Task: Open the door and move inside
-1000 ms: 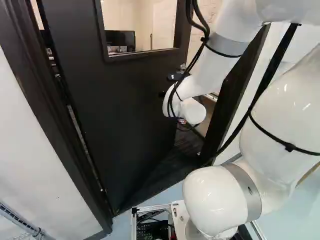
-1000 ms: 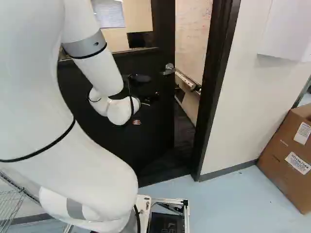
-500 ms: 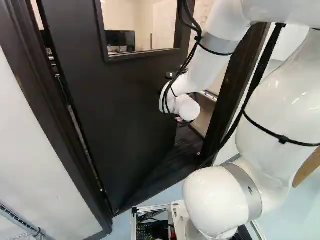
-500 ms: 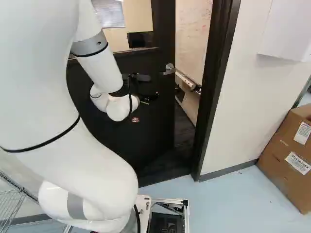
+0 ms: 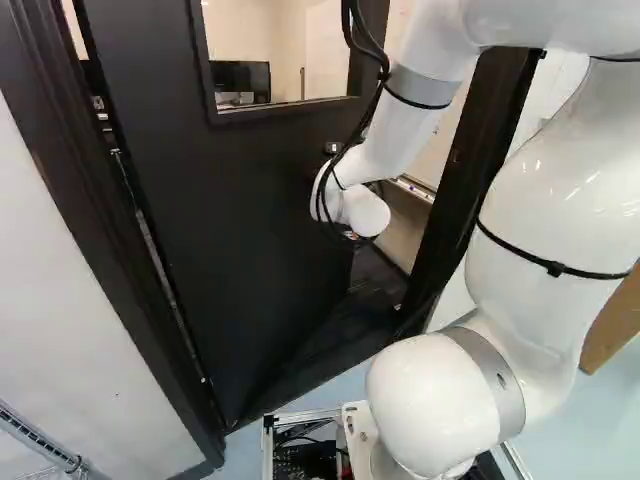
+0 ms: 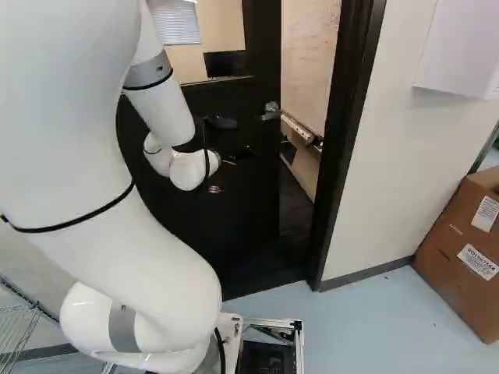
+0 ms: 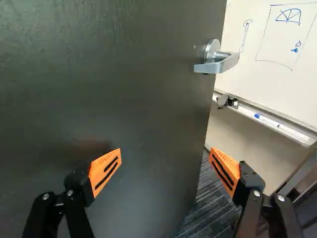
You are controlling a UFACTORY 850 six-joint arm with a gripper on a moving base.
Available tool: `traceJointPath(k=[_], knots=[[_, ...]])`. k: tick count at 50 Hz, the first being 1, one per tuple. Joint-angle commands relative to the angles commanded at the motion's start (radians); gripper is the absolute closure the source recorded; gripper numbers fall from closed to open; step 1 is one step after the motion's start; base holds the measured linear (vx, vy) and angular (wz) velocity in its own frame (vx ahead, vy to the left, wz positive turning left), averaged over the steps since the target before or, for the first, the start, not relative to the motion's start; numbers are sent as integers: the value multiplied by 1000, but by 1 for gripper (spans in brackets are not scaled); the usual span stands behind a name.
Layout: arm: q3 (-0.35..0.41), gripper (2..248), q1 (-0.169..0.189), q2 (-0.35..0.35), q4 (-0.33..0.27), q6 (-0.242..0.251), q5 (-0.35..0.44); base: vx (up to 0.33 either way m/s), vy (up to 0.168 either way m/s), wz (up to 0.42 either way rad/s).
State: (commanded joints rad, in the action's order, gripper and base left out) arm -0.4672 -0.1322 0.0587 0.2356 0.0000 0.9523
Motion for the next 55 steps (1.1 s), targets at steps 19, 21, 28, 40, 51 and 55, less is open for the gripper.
traceJointPath(k=[19, 21, 28, 40, 51, 55], knots=[[-45, 3, -32, 42, 0, 0, 0, 0, 0, 0], [-49, 3, -35, 46, 0, 0, 0, 0, 0, 0], [-64, 3, -47, 60, 0, 0, 0, 0, 0, 0], [-84, 3, -68, 78, 0, 0, 0, 0, 0, 0], [-104, 3, -86, 96, 0, 0, 0, 0, 0, 0], [-112, 3, -92, 103, 0, 0, 0, 0, 0, 0]])
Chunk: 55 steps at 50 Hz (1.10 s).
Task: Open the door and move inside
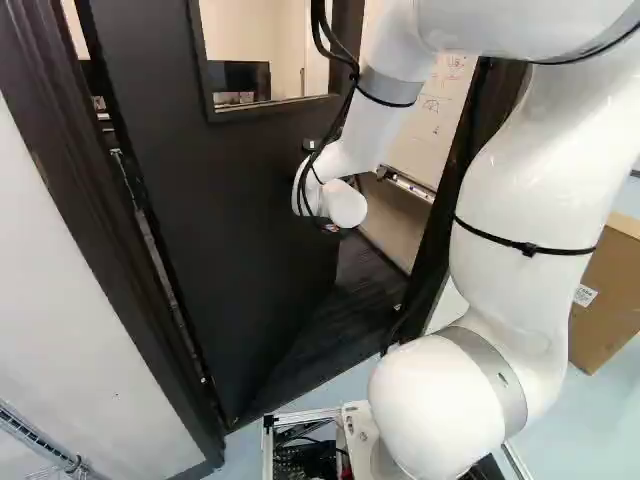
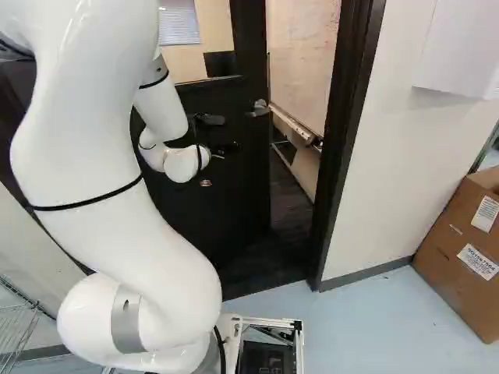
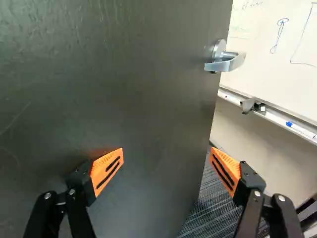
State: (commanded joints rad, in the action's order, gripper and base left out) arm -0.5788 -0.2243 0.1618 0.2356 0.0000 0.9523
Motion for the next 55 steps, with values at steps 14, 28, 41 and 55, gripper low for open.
traceJointPath(k=[14, 28, 41, 55], knots=[[-34, 3, -21, 30, 0, 0, 0, 0, 0, 0], [-69, 3, -44, 61, 11, 0, 0, 0, 0, 0], [-102, 3, -66, 90, 33, 0, 0, 0, 0, 0], [-139, 3, -90, 121, 58, 0, 0, 0, 0, 0]])
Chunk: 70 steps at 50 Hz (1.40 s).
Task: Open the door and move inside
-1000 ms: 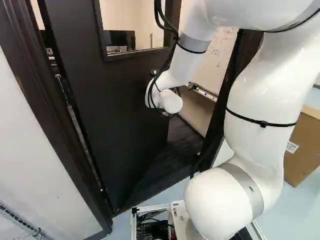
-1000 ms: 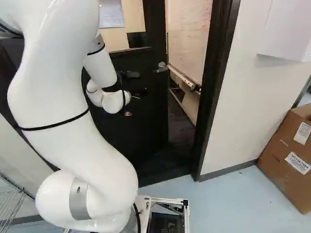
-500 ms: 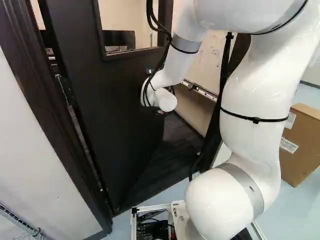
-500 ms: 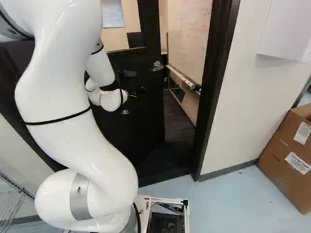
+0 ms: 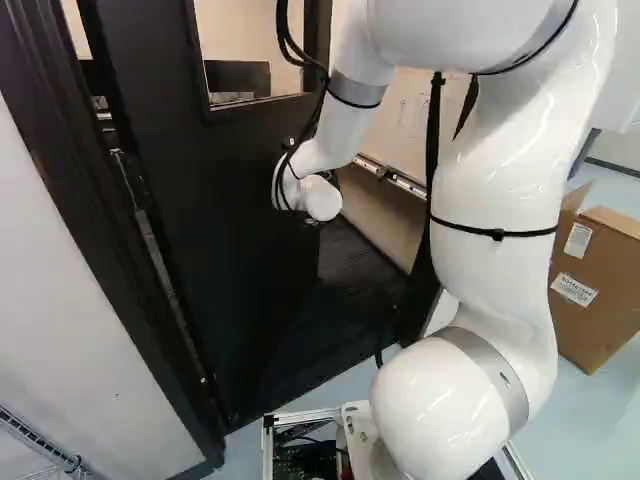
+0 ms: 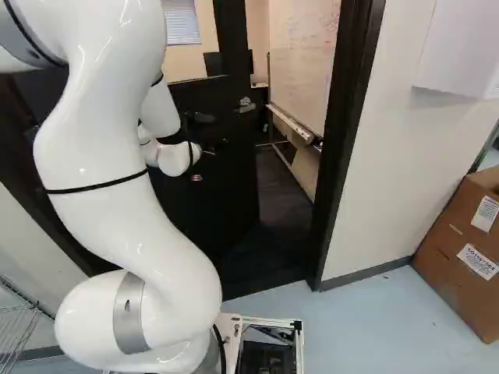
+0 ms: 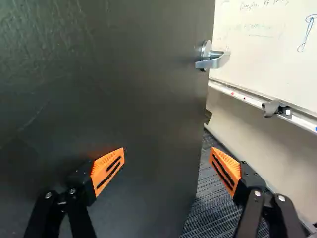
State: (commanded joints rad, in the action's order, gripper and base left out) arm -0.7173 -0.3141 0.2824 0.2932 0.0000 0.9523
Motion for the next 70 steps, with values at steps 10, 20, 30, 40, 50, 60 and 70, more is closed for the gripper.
traceJointPath(k=[10, 20, 30, 40, 50, 60, 70], knots=[[-26, 3, -17, 22, 18, 0, 0, 0, 0, 0], [-51, 3, -34, 43, 31, 0, 0, 0, 0, 0], [-77, 3, -51, 64, 33, 0, 0, 0, 0, 0], [-103, 3, -67, 85, 22, 0, 0, 0, 0, 0], [-129, 3, -83, 106, 7, 0, 0, 0, 0, 0], [-157, 3, -98, 129, -9, 0, 0, 0, 0, 0], [-185, 3, -112, 151, -26, 0, 0, 0, 0, 0]])
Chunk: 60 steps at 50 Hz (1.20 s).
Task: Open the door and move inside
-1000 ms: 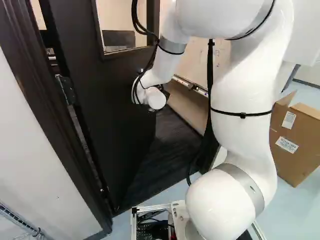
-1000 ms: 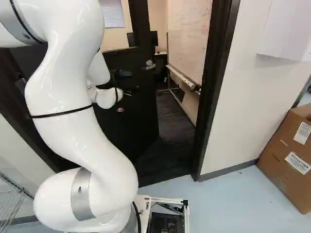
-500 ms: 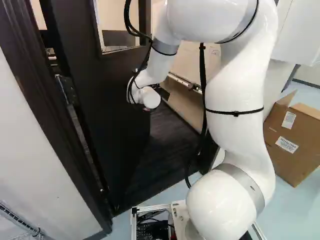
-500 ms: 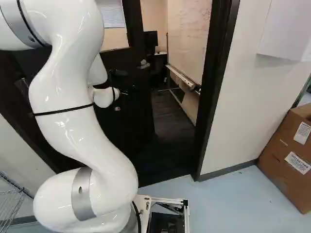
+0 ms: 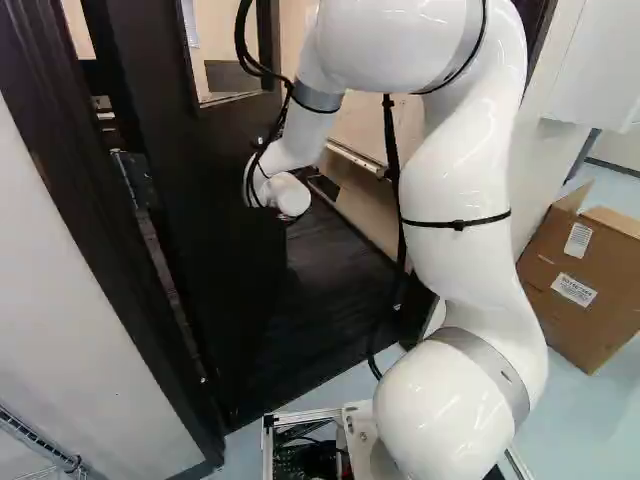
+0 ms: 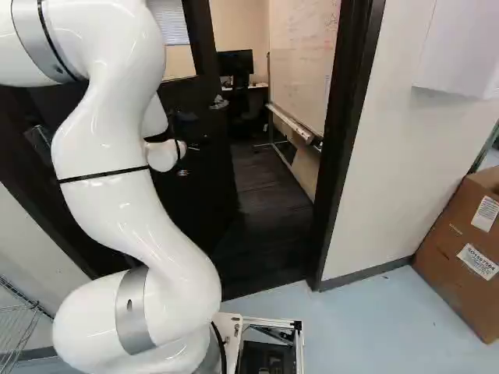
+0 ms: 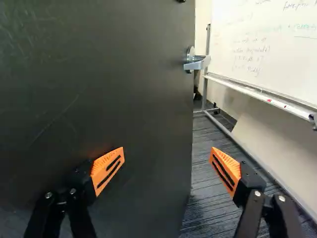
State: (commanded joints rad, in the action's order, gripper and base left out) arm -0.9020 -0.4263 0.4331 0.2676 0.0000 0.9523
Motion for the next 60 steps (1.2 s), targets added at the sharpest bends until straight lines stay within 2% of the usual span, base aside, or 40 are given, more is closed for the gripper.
traceJointPath(k=[20, 60], knots=[[-54, 3, -22, 42, -46, 0, 6, 0, 0, 0], [-179, 3, -58, 138, -181, 0, 49, 0, 0, 0]])
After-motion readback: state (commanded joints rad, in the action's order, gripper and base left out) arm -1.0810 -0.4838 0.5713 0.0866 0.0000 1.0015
